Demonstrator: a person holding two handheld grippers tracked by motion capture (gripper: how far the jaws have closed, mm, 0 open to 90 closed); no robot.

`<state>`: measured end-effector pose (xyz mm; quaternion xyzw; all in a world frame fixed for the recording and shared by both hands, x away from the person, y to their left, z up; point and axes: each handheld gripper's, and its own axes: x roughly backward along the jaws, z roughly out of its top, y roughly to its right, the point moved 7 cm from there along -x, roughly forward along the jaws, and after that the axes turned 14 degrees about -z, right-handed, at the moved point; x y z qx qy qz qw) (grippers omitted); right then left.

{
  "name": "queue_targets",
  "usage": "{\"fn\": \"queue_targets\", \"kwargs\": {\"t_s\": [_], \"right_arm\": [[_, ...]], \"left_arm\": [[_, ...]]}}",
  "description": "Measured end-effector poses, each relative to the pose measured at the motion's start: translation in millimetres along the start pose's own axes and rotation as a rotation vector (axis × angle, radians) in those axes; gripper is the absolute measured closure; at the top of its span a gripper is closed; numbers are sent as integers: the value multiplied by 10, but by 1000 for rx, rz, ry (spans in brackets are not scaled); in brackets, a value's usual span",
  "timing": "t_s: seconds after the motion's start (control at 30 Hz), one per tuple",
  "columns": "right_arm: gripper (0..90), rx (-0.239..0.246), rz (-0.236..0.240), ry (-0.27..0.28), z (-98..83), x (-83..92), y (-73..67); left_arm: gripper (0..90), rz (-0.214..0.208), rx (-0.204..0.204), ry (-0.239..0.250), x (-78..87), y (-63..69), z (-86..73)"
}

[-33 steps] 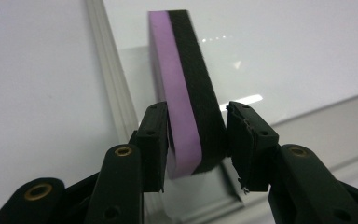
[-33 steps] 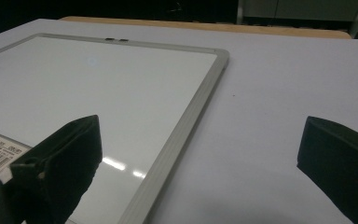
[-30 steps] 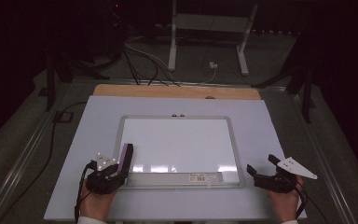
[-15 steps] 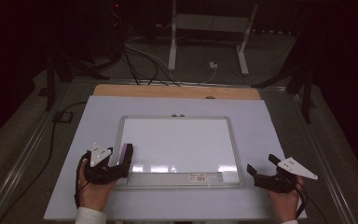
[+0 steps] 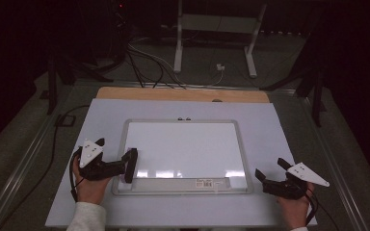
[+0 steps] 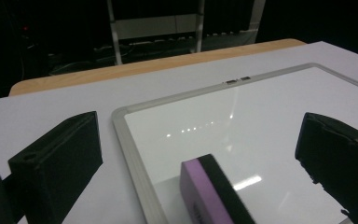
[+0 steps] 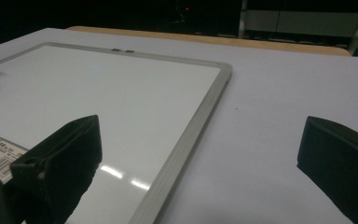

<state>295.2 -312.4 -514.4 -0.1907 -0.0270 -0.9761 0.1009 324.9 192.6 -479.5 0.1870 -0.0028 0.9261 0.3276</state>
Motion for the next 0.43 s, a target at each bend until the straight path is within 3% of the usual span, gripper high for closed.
{"fn": "queue_targets", "kwargs": {"t_s": [0.43], "right_arm": [[0,-6,-5,44,63,23,22]], "left_arm": [[8,34,-2,50,182,-106,-67]]}}
